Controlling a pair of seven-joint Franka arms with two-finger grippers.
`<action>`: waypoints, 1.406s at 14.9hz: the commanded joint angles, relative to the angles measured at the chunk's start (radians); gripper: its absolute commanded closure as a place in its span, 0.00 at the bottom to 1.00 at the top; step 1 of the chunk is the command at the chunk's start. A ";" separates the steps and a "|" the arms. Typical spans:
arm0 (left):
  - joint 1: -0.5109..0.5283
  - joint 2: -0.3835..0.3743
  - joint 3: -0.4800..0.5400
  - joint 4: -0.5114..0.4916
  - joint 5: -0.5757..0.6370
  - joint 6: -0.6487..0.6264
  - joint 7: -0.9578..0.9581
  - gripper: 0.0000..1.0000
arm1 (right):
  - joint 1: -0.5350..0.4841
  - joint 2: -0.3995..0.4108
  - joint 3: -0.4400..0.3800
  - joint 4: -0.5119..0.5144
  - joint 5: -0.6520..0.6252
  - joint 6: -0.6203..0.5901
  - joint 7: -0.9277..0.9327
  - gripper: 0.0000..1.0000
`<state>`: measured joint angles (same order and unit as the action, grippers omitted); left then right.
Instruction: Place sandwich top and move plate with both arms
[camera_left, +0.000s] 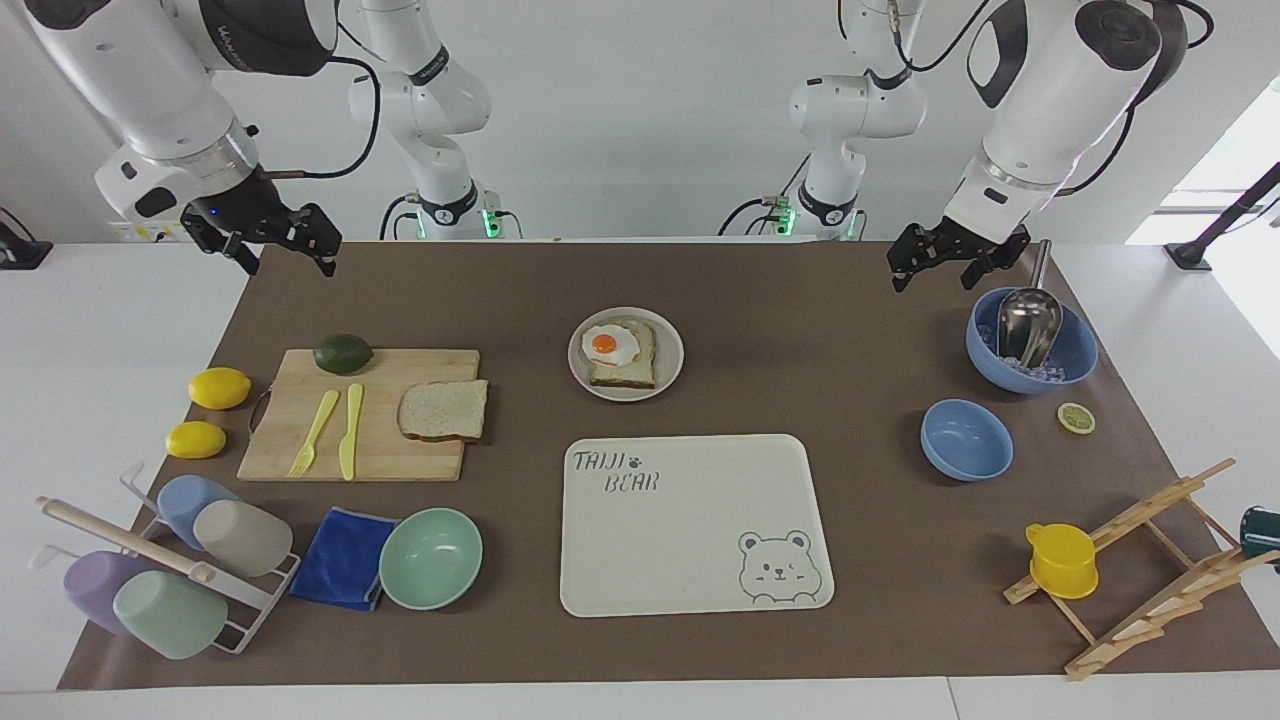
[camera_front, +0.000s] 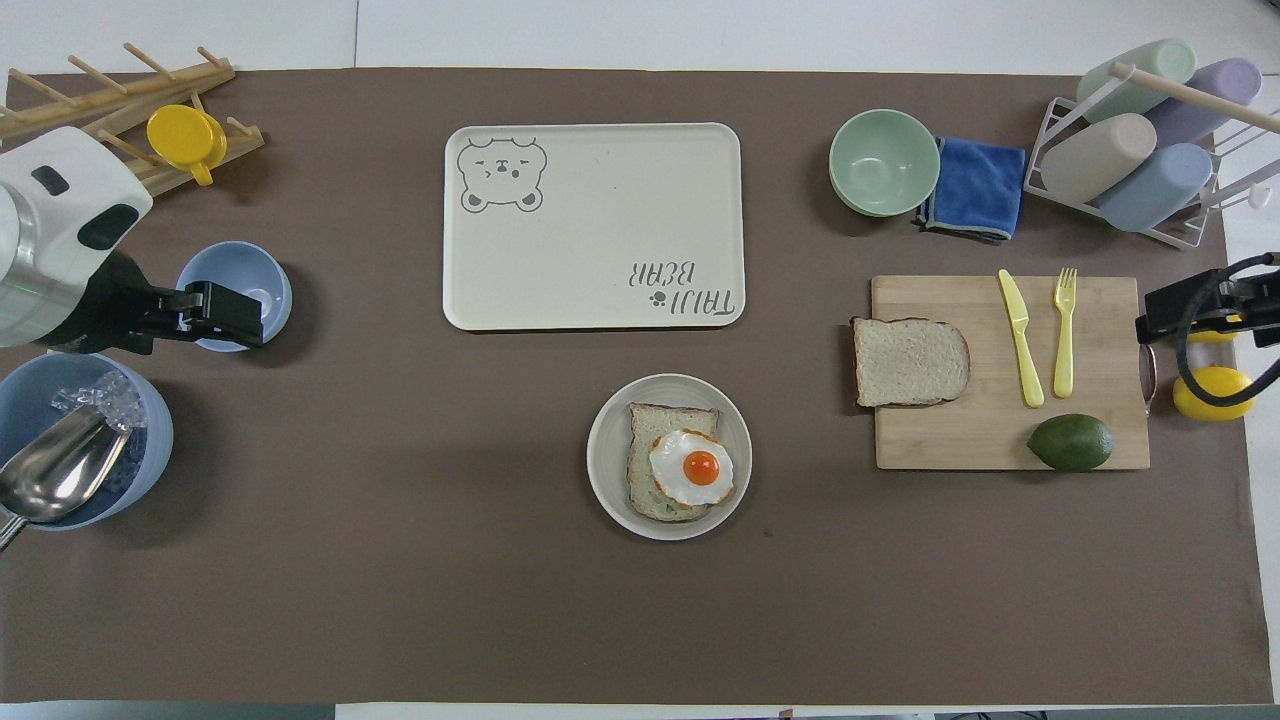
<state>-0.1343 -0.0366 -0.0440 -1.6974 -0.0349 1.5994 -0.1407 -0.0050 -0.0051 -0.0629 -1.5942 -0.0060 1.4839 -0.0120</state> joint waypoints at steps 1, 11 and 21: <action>0.013 -0.023 -0.007 -0.024 0.015 -0.003 0.004 0.00 | -0.003 -0.004 0.002 0.005 0.008 -0.010 -0.016 0.00; 0.013 -0.023 -0.007 -0.024 0.015 -0.001 0.004 0.00 | -0.003 -0.015 0.011 -0.016 0.008 -0.001 -0.017 0.00; 0.013 -0.023 -0.007 -0.024 0.015 -0.003 0.004 0.00 | 0.288 0.106 0.035 -0.193 -0.198 0.333 0.165 0.00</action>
<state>-0.1343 -0.0366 -0.0440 -1.6974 -0.0349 1.5994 -0.1407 0.2287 0.0033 -0.0313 -1.7957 -0.1238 1.7289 0.0817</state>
